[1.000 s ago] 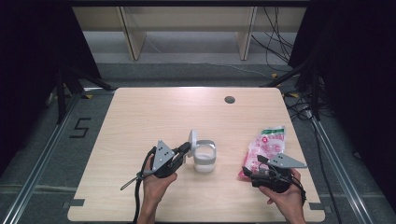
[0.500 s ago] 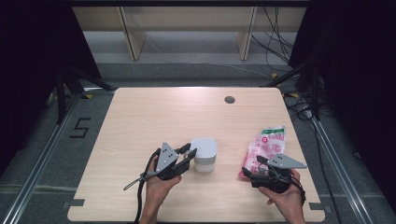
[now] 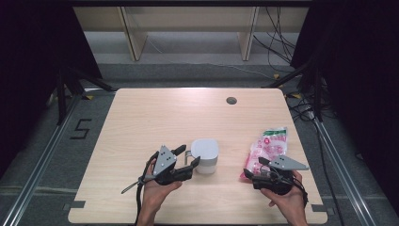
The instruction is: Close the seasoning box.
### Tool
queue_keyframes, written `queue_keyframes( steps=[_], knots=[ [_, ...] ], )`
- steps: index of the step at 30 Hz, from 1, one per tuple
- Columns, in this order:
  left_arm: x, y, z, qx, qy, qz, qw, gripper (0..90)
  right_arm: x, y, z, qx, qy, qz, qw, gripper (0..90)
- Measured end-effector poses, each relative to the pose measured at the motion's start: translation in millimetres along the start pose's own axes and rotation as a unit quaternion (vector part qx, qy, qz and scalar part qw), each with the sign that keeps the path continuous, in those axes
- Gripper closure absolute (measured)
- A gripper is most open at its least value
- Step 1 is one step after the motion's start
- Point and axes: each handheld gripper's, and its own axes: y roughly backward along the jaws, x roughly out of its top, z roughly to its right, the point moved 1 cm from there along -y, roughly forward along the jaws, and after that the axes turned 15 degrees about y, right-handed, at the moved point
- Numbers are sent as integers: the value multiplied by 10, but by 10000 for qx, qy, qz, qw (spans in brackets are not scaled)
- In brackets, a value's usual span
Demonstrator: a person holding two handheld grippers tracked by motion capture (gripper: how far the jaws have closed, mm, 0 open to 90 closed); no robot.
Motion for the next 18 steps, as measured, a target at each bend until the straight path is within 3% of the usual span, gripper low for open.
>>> queue_keyframes(
  steps=[1,6,9,11,12,17,18],
  knots=[
    [-15,4,9,32,115,-3,9999,334,0,-2,-2,6,3,3,10000,258],
    [-34,26,-5,-36,7,2,10000,307,4,-3,-5,16,15,8,10000,259],
    [-46,35,-9,24,92,9,10000,298,4,-1,-33,47,-130,-28,9999,259],
    [-45,43,-25,83,44,-80,9999,296,2,-8,-34,61,-111,-35,9999,258],
    [-52,47,-25,84,97,-65,9999,294,-4,-28,-15,65,-1,93,9999,259],
    [-67,80,-52,79,51,-95,9999,291,-2,-31,-23,52,26,36,10000,258],
    [-73,89,-56,101,121,-93,9998,291,-2,-32,-22,63,33,38,10000,258]
  ],
)
